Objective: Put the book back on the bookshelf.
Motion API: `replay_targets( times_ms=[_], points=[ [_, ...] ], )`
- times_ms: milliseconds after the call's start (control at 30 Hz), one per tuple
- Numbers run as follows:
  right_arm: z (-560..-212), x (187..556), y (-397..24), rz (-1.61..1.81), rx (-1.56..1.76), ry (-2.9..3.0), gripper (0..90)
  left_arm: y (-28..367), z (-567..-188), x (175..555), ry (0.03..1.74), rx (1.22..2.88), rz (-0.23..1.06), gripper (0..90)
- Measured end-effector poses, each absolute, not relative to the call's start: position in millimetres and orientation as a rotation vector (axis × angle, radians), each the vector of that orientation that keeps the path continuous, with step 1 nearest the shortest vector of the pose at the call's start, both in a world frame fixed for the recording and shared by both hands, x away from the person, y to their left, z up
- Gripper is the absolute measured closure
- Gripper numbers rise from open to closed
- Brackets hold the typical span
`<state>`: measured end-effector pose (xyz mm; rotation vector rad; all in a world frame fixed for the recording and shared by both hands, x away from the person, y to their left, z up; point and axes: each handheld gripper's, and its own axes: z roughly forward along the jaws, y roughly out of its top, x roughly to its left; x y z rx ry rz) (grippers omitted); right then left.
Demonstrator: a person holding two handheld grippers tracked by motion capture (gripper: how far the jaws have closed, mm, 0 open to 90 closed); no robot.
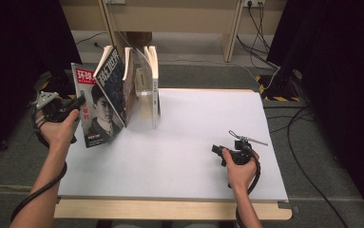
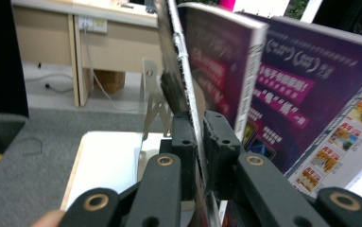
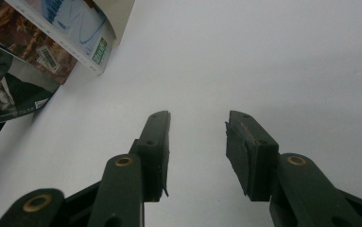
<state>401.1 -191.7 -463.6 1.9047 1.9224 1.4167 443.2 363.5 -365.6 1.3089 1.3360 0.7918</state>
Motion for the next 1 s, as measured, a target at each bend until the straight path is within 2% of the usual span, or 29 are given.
replay_targets(
  times_ms=[467,867,1000],
  points=[
    [-466.1,402.5,-190.6,1.412,1.912,1.936,59.5,374.1,-354.5,462.8,1.382,1.323,0.691,72.3],
    [-466.8,403.4,-191.6,1.418,1.907,1.941,58.9,377.3,-350.6,481.6,1.469,1.324,0.649,64.8],
    [-467.2,403.8,-191.7,1.414,1.906,1.947,58.6,378.2,-349.0,488.1,1.482,1.342,0.674,63.2]
  ],
)
